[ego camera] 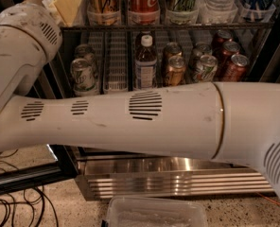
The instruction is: Pick water bottle from top shelf of fridge
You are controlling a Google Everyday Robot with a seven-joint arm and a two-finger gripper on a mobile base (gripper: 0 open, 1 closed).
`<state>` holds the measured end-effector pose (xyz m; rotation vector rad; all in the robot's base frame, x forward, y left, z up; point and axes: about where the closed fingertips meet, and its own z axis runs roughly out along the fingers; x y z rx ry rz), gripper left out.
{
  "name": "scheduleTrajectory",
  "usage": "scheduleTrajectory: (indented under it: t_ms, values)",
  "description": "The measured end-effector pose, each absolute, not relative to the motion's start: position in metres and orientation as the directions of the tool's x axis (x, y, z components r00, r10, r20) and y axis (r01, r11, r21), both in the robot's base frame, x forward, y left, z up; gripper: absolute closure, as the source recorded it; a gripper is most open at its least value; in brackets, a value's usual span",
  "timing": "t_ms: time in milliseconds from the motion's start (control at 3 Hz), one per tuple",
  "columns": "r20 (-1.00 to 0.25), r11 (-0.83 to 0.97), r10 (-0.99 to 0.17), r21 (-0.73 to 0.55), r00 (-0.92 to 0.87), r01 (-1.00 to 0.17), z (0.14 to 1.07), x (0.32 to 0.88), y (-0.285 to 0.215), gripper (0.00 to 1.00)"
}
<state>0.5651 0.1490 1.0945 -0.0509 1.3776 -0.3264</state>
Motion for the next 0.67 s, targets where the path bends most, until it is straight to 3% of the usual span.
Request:
scheduleTrajectory:
  t_ms: [667]
  values:
    - [-0.963, 0.962, -0.234, -0.209, 0.135, 0.178, 1.089, 0.582, 0.149, 0.41]
